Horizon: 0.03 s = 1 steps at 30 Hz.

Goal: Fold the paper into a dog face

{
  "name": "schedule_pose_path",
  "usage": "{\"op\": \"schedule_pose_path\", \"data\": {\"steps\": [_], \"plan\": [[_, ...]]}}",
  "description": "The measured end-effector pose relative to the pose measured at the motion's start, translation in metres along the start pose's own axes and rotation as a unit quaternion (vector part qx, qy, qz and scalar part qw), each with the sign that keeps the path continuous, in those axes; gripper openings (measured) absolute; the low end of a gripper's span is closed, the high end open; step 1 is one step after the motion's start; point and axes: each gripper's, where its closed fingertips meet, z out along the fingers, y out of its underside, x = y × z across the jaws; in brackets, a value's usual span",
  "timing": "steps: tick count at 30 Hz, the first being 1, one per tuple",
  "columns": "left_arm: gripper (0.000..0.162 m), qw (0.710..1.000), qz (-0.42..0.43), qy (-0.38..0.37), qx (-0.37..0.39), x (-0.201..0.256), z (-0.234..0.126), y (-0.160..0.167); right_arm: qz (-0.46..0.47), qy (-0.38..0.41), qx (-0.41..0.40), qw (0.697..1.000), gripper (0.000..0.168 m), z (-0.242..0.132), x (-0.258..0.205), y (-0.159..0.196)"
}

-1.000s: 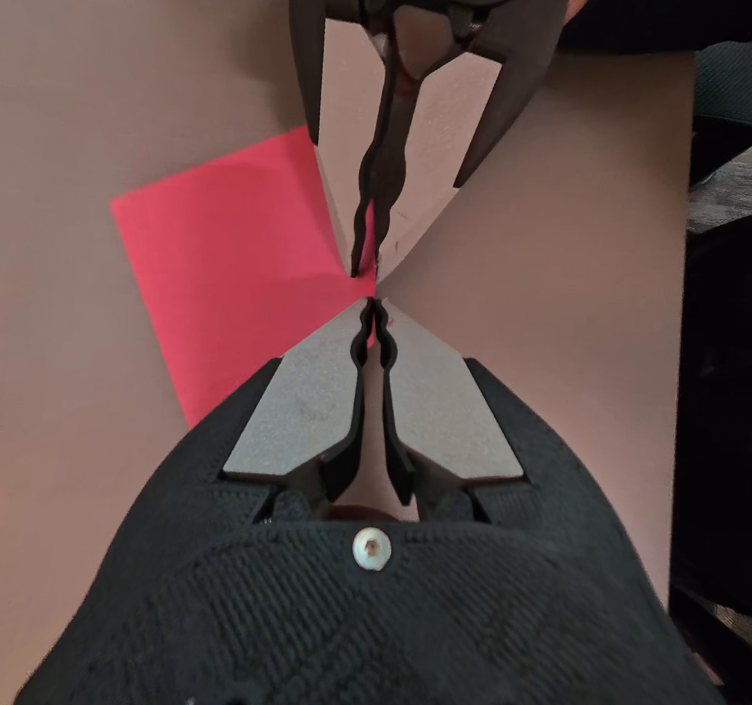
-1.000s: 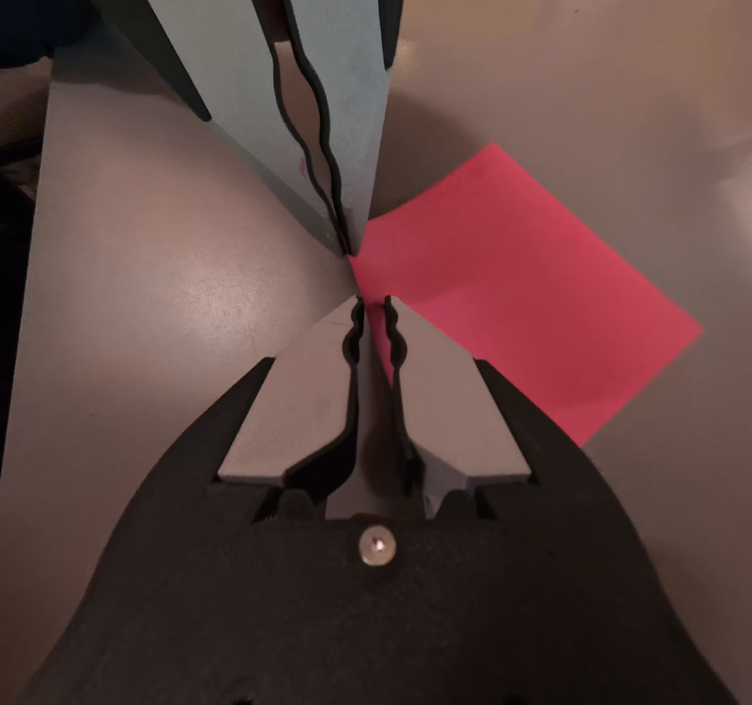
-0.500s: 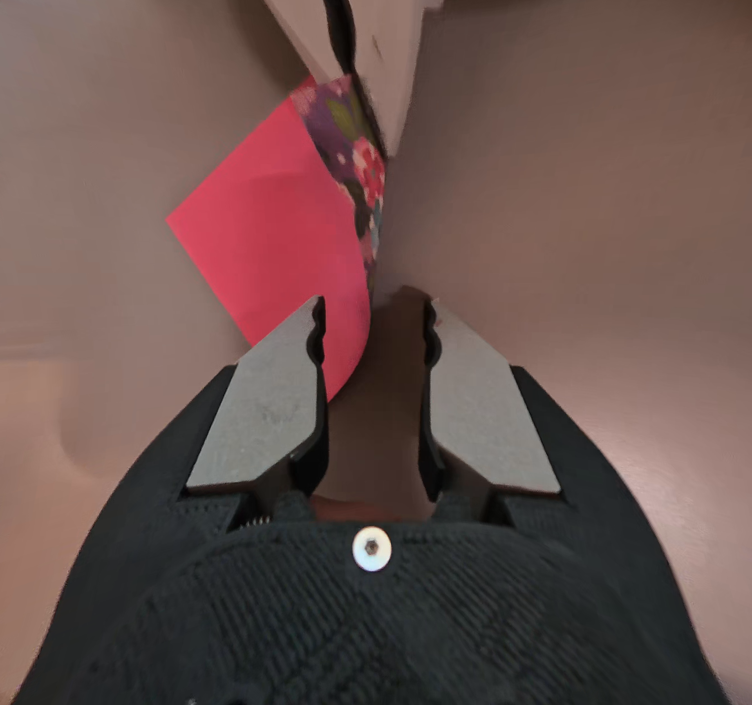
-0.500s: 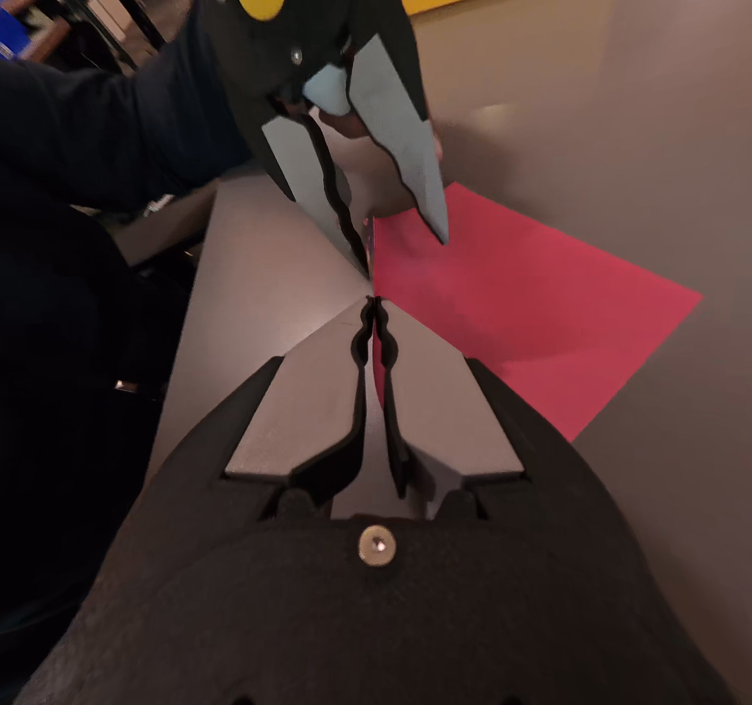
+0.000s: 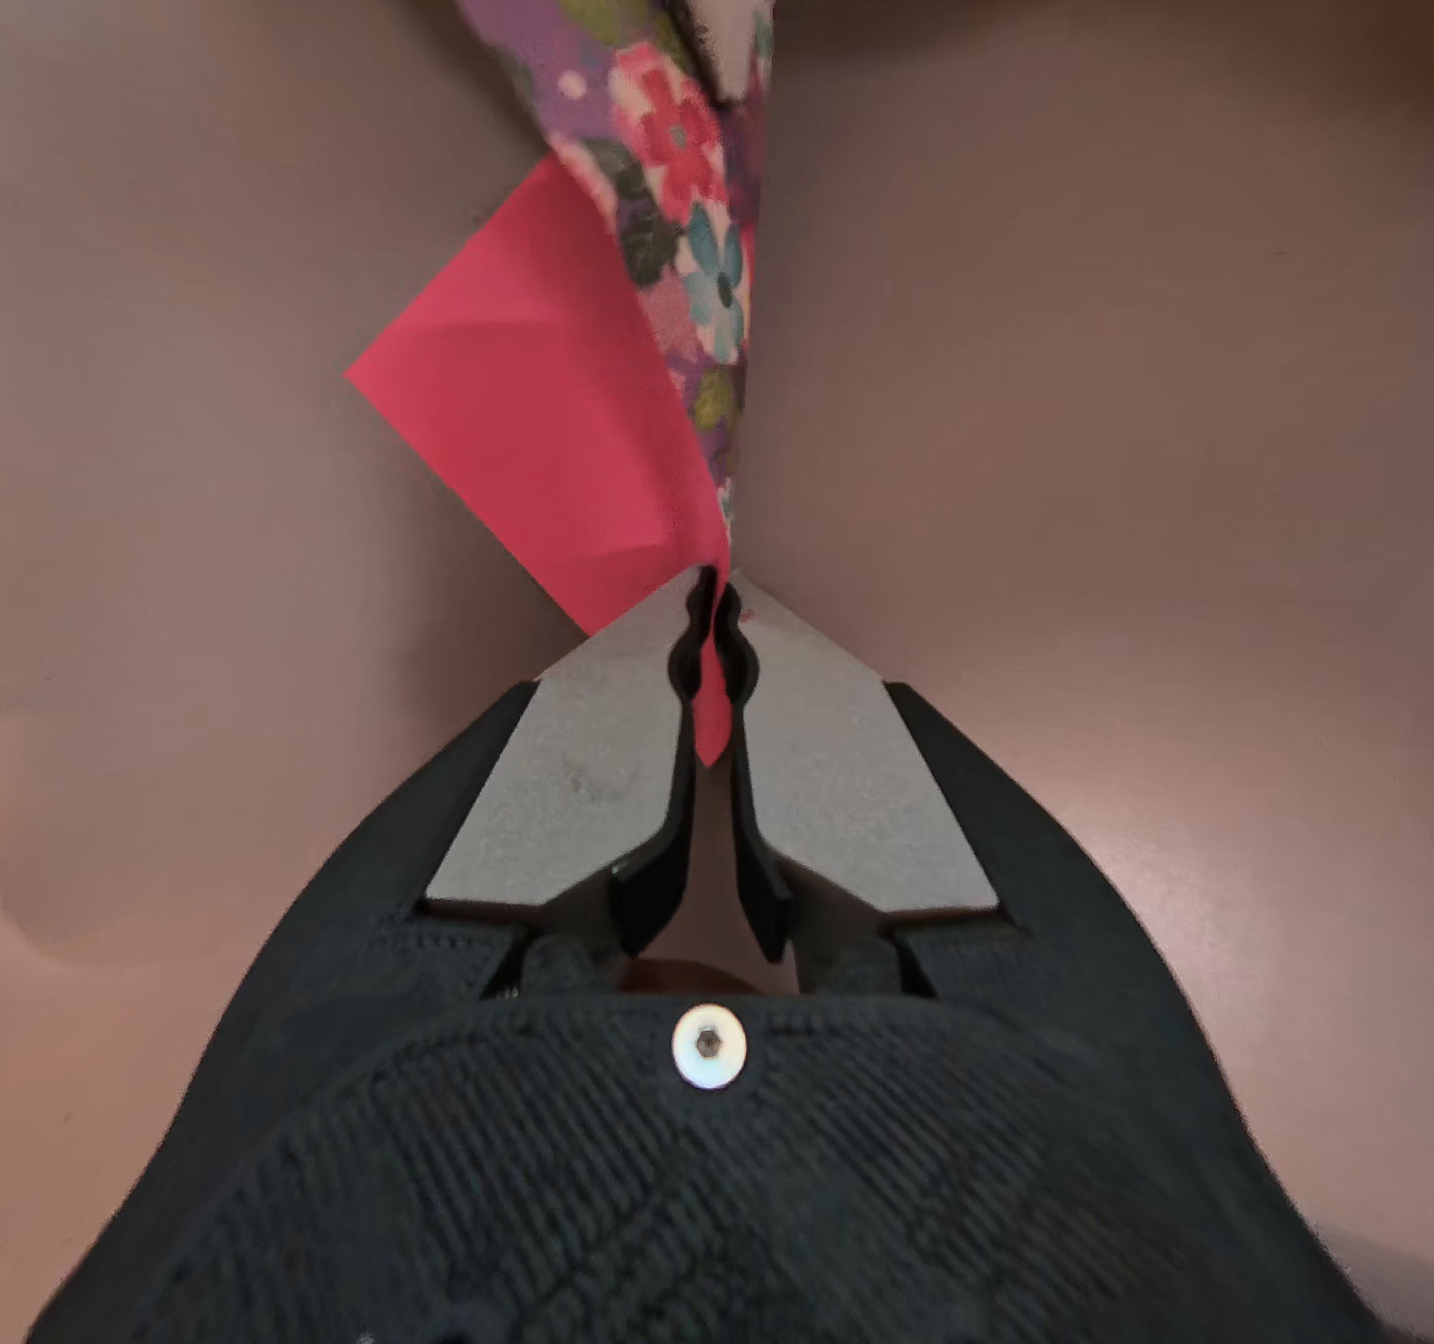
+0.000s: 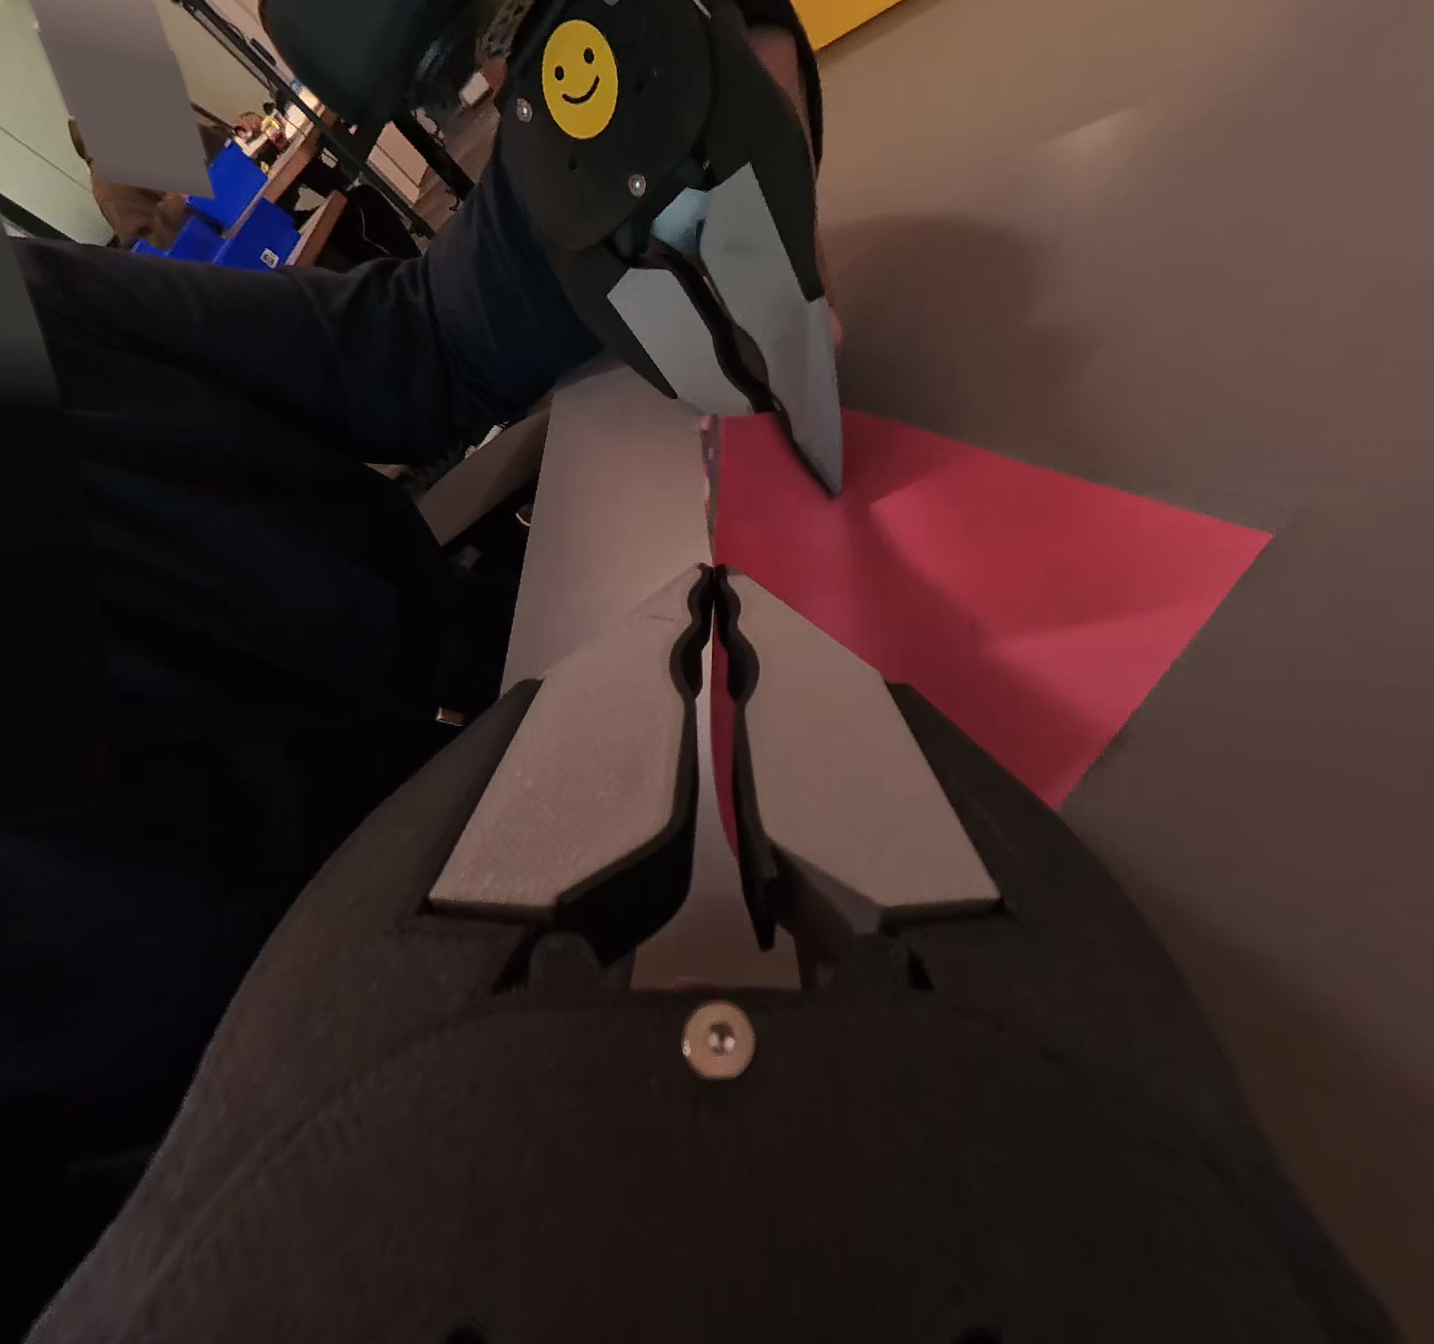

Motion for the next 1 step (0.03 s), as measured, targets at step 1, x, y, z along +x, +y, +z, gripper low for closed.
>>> {"op": "schedule_pose_path", "data": {"steps": [1], "plan": [[0.000,1.000,0.003,0.005,0.005,0.0022,0.0012,-0.0020,0.003,0.002,0.006,1.000,0.000,-0.0013,0.0006,-0.0020]]}}
